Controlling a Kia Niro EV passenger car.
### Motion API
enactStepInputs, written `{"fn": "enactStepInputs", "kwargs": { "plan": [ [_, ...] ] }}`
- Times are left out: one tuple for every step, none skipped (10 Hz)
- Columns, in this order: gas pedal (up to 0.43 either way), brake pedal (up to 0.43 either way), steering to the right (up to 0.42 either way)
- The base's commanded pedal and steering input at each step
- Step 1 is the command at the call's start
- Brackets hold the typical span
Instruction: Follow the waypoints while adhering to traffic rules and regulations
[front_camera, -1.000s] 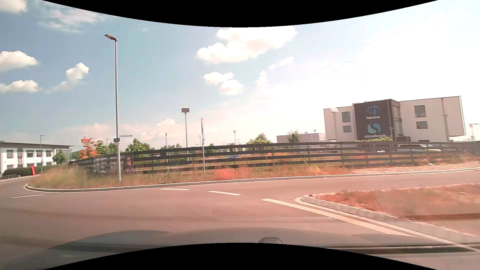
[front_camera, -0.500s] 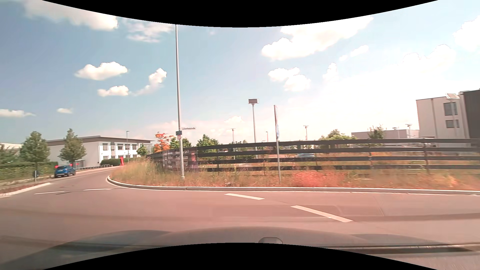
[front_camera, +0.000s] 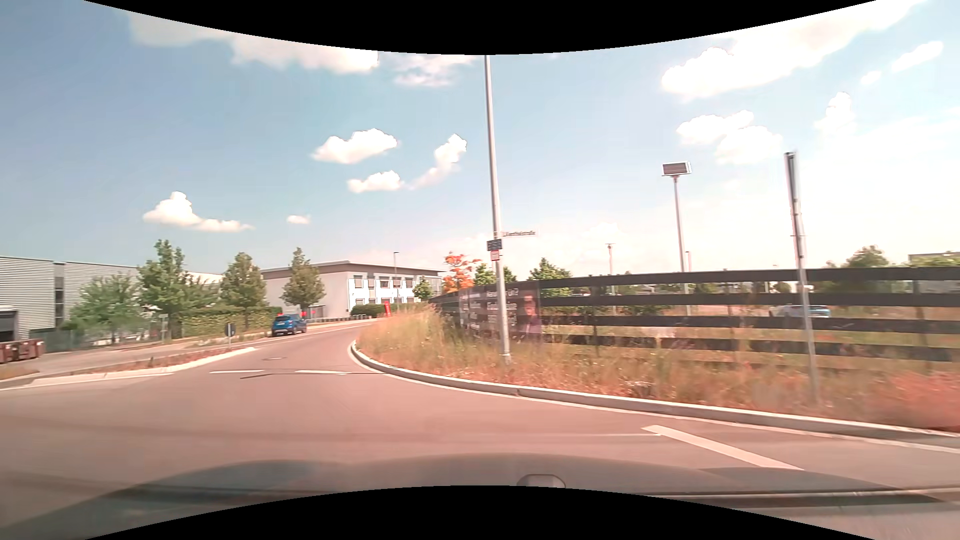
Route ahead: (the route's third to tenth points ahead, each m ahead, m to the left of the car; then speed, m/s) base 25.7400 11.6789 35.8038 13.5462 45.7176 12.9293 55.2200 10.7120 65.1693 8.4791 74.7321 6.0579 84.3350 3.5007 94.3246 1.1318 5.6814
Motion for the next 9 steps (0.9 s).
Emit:
{"fn": "enactStepInputs", "kwargs": {
  "plan": [
    [0.189,0.0,-0.44],
    [0.189,0.0,-0.424],
    [0.197,0.0,-0.414],
    [0.228,0.0,-0.405],
    [0.24,0.0,-0.372],
    [0.24,0.0,-0.325],
    [0.24,0.0,-0.278],
    [0.24,0.0,-0.215],
    [0.24,0.0,-0.159]
  ]
}}
